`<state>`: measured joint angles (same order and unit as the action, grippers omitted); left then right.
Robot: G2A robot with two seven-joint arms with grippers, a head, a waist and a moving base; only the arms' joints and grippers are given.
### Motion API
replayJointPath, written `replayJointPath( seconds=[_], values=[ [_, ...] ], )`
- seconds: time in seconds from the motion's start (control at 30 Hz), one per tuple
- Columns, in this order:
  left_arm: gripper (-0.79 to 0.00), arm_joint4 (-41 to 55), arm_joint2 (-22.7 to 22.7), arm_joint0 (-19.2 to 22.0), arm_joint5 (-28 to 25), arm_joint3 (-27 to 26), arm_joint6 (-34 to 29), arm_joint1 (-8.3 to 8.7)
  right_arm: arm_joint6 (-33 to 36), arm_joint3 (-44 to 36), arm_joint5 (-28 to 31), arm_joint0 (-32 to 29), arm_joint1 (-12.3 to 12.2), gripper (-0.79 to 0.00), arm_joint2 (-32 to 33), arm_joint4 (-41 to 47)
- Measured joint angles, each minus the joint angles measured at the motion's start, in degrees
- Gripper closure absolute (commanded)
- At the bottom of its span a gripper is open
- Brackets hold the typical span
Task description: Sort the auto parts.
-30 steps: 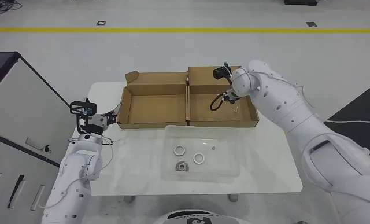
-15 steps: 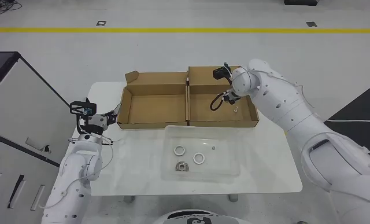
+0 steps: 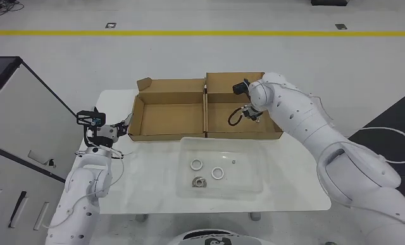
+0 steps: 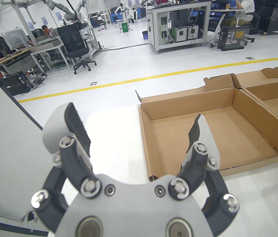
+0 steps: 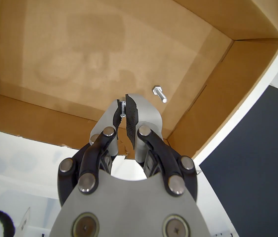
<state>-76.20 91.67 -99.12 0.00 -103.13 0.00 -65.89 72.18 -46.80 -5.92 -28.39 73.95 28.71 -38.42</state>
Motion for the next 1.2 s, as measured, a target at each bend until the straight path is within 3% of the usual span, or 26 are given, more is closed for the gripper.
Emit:
replayJointPath(
  seconds=[0.27, 0.43, 0.57, 0.7, 0.8, 0.9, 1.2],
  values=[
    [-0.785, 0.0, 0.0, 0.0, 0.0, 0.0, 0.0, 0.0, -2.04, 9.0, 2.0, 1.56, 3.99, 0.0, -2.08, 1.48],
    [-0.785, 0.0, 0.0, 0.0, 0.0, 0.0, 0.0, 0.0, -2.98, 13.68, 3.16, 2.48, 6.26, -0.296, -2.92, 1.92],
    [-0.785, 0.0, 0.0, 0.0, 0.0, 0.0, 0.0, 0.0, -3.58, 16.6, 4.01, 3.14, 7.66, -0.388, -3.17, 2.2],
    [-0.785, 0.0, 0.0, 0.0, 0.0, 0.0, 0.0, 0.0, -4.18, 18.89, 5.14, 3.87, 8.79, -0.563, -3.19, 2.32],
    [-0.785, 0.0, 0.0, 0.0, 0.0, 0.0, 0.0, 0.0, -4.63, 19.57, 6.18, 4.36, 9.28, -0.616, -3.09, 2.13],
    [-0.785, 0.0, 0.0, 0.0, 0.0, 0.0, 0.0, 0.0, -4.96, 19.41, 7.46, 4.81, 9.46, -0.785, -2.91, 1.68],
    [-0.785, 0.0, 0.0, 0.0, 0.0, 0.0, 0.0, 0.0, -4.44, 11.94, 11.92, 4.62, 7.38, -0.785, -1.29, -1.39]
  ],
)
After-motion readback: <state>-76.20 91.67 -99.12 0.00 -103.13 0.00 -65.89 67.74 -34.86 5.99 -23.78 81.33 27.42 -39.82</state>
